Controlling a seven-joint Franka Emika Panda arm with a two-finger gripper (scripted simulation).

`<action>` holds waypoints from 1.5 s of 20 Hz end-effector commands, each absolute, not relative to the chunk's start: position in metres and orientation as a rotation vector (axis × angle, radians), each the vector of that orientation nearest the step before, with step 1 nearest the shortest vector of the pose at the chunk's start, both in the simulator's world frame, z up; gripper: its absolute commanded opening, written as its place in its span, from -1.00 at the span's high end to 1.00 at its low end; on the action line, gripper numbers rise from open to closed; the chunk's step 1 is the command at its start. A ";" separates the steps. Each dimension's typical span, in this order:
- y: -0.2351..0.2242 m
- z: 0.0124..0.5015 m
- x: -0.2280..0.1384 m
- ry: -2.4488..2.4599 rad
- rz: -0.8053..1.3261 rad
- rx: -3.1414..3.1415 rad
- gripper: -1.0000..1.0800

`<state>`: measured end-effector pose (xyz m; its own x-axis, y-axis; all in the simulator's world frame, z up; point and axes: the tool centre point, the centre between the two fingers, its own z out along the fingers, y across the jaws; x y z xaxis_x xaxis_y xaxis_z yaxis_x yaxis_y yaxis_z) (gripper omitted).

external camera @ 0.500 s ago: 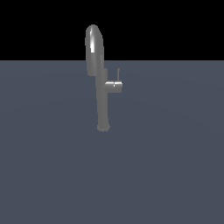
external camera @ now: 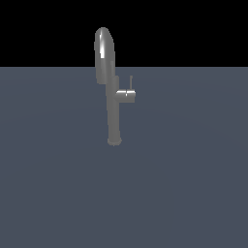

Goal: Turn on the faucet by rotating a designated handle.

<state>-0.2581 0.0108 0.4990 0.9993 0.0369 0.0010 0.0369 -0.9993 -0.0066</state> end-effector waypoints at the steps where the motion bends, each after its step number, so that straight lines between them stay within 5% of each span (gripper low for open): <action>1: 0.012 0.499 -0.253 -0.034 0.022 -3.121 1.00; 30: 0.017 0.466 -0.105 0.549 0.582 -2.601 1.00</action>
<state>-0.1138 0.0179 0.4693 0.8541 -0.2708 -0.4441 -0.4258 -0.8543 -0.2979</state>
